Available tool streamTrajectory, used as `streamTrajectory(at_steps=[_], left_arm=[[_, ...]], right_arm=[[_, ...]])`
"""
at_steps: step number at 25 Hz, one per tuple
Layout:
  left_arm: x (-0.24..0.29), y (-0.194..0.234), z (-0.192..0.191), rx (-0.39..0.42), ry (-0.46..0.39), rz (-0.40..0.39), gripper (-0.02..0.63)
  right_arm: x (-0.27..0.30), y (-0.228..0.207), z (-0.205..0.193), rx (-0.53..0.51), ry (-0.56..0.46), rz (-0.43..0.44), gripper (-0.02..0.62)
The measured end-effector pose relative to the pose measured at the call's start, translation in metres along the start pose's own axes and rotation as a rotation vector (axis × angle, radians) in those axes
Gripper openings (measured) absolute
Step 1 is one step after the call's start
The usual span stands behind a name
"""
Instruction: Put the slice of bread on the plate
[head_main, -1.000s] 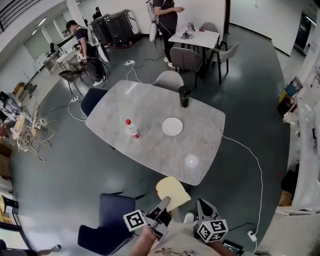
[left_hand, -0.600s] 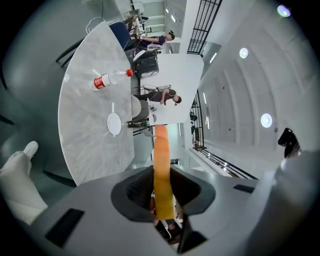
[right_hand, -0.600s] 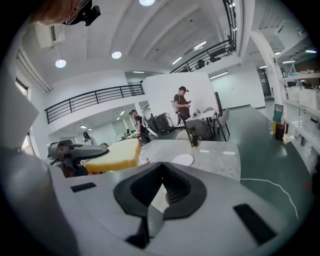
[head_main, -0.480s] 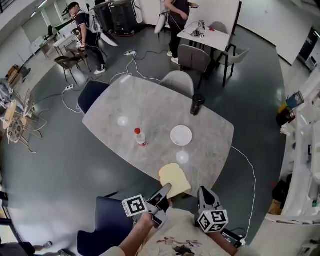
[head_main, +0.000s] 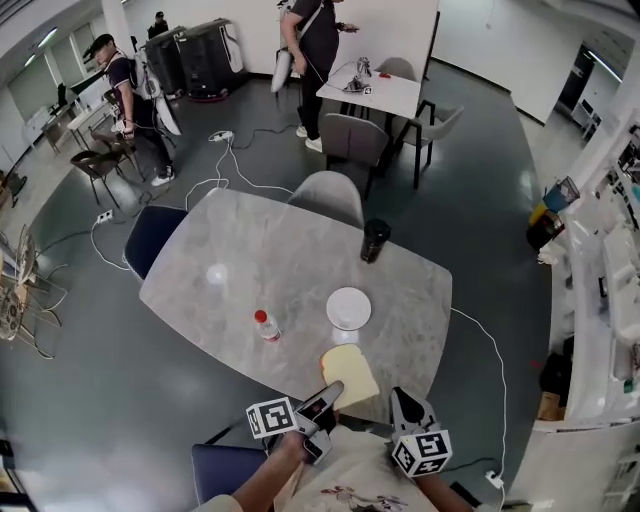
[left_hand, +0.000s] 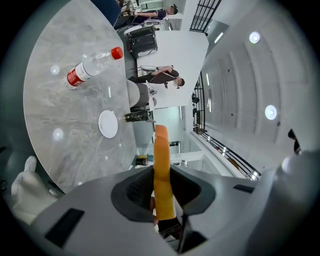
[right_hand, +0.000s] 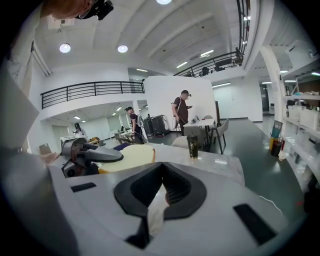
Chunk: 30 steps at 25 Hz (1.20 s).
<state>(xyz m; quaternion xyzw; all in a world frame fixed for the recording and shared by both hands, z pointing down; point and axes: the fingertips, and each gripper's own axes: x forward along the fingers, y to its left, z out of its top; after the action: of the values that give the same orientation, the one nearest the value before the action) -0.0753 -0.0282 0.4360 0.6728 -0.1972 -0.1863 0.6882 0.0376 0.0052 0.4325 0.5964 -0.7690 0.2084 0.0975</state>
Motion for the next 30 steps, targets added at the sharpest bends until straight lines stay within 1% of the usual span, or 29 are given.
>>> streamTrajectory(at_steps=[2,3,7,10,14,18,25,28,30], left_arm=[[0.001,0.016,0.01,0.078,0.039,0.087,0.098],[0.004,0.02,0.014,0.1,0.05,0.108,0.098],[0.019,0.022,0.027,0.072,0.051,0.088,0.098],[0.028,0.026,0.036,0.075,0.052,0.094,0.098],[0.04,0.031,0.046,0.08,0.05,0.11,0.098],[0.052,0.04,0.057,0.069,0.022,0.119,0.098],[0.071,0.044,0.072,0.057,-0.02,0.137,0.098],[0.073,0.046,0.072,0.061,-0.039,0.146,0.098],[0.079,0.048,0.079,0.068,-0.05,0.15,0.098]], right_arm=[[0.003,0.0,0.004,-0.016,-0.008,-0.018,0.006],[0.005,0.0,0.004,-0.021,-0.008,-0.024,0.006],[0.016,-0.003,0.002,-0.01,-0.002,-0.041,0.006],[0.029,-0.009,-0.001,0.0,0.011,-0.043,0.006],[0.049,-0.011,0.005,0.001,0.02,-0.015,0.006],[0.067,-0.02,0.004,0.018,0.027,0.0,0.006],[0.089,-0.035,0.01,0.028,0.058,0.038,0.006],[0.092,-0.04,0.01,0.031,0.076,0.054,0.006],[0.102,-0.045,0.013,0.03,0.075,0.063,0.006]])
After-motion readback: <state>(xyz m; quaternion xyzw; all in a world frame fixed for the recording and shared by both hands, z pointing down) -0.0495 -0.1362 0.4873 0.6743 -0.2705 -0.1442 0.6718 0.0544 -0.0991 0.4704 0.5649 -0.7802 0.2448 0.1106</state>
